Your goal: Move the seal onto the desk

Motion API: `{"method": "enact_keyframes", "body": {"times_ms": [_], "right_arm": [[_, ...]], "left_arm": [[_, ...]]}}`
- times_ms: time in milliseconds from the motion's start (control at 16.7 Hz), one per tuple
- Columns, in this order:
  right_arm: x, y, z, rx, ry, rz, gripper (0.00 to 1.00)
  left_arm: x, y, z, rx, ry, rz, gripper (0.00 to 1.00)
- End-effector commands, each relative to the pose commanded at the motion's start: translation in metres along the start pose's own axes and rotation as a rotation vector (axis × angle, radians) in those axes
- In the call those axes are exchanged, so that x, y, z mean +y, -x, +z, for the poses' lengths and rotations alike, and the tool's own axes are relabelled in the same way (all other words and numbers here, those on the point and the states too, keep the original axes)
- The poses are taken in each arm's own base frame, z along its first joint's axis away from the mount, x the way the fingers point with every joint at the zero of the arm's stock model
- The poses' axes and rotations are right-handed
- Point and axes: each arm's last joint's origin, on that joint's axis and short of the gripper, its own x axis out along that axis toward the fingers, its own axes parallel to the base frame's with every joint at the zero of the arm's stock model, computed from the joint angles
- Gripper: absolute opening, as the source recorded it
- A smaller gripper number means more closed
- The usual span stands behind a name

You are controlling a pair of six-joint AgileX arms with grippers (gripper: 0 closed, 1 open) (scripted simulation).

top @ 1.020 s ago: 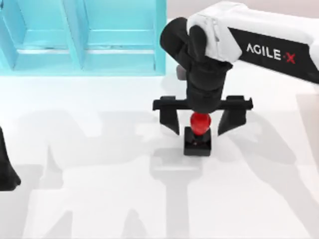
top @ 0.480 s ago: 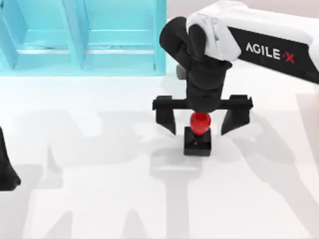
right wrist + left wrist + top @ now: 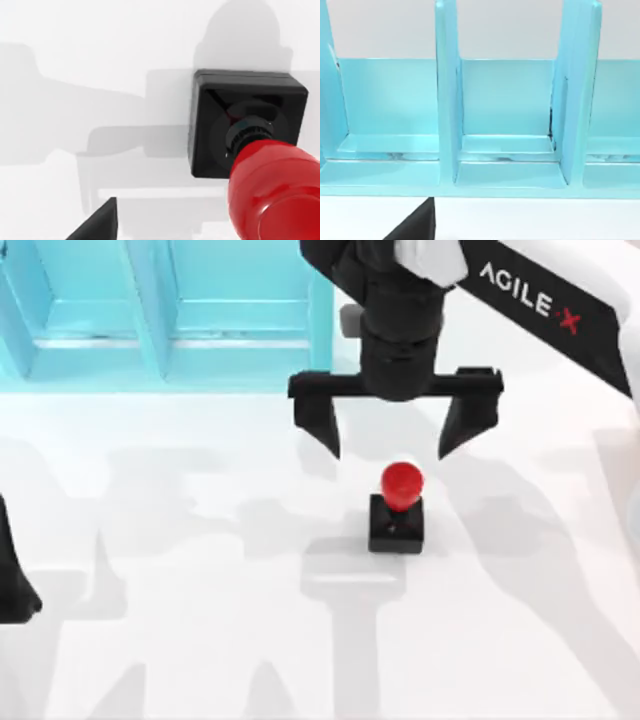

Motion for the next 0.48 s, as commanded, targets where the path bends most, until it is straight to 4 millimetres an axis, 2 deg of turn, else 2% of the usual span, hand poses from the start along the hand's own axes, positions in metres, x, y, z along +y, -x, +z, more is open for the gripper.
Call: {"method": "enact_keyframes", "body": {"times_ms": [240, 480], "right_arm": [[-0.004, 0.051, -0.005, -0.024, 0.002, 0.024, 1.00], [-0.015, 0.079, -0.017, -0.025, 0.002, 0.019, 1.00]], "left_arm": [[0.000, 0.000, 0.000, 0.000, 0.000, 0.000, 1.00], [0.000, 0.000, 0.000, 0.000, 0.000, 0.000, 1.00]]}}
